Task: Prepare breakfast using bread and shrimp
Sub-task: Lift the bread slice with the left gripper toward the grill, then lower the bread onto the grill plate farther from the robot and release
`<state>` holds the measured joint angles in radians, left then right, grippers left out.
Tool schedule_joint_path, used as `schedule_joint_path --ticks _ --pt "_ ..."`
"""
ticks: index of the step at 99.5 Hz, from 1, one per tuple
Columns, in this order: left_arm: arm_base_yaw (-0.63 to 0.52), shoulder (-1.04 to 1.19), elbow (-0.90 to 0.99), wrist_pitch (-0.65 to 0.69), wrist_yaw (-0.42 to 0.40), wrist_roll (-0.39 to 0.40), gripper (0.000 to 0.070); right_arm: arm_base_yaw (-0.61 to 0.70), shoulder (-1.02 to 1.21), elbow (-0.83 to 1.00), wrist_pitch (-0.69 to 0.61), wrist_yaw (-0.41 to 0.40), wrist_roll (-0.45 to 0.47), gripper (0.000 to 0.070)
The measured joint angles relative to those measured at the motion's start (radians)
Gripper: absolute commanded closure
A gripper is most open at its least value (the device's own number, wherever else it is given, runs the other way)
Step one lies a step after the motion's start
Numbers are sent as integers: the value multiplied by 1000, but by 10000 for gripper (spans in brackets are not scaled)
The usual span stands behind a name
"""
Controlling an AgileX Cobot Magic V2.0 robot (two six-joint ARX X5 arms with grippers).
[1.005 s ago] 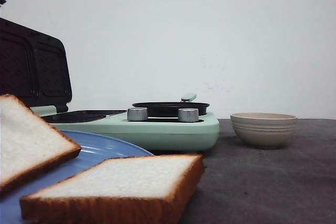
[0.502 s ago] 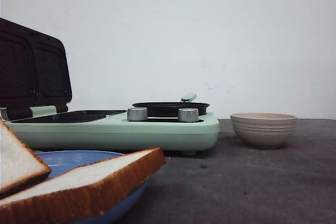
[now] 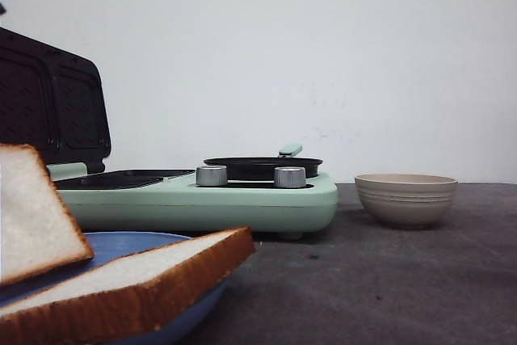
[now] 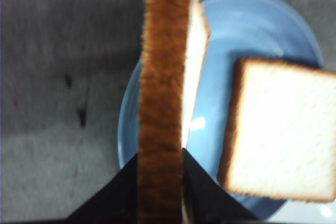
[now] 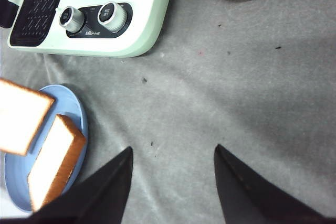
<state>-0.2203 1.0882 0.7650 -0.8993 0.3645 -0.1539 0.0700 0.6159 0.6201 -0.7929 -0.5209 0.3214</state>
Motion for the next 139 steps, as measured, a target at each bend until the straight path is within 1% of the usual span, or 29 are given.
schedule_joint_path --ticks 39,62,88,97,120,126,139 --pt "0 -142 0 216 -4 -21 697 0 0 0 0 0 0 399" --pt "0 -167 0 378 -31 -21 697 0 0 0 0 0 0 399" --pt "0 -167 0 558 -114 -10 697 0 0 0 0 0 0 399" --pt "0 -163 8 597 -157 21 697 0 0 0 -3 0 0 399" --pt "-1 -105 97 676 -255 154 697 0 0 0 -5 0 0 399" --pt "-1 -72 127 701 -259 190 697 0 0 0 -5 0 0 399" --pt "-9 18 202 709 -274 267 697 0 0 0 -5 0 0 399"
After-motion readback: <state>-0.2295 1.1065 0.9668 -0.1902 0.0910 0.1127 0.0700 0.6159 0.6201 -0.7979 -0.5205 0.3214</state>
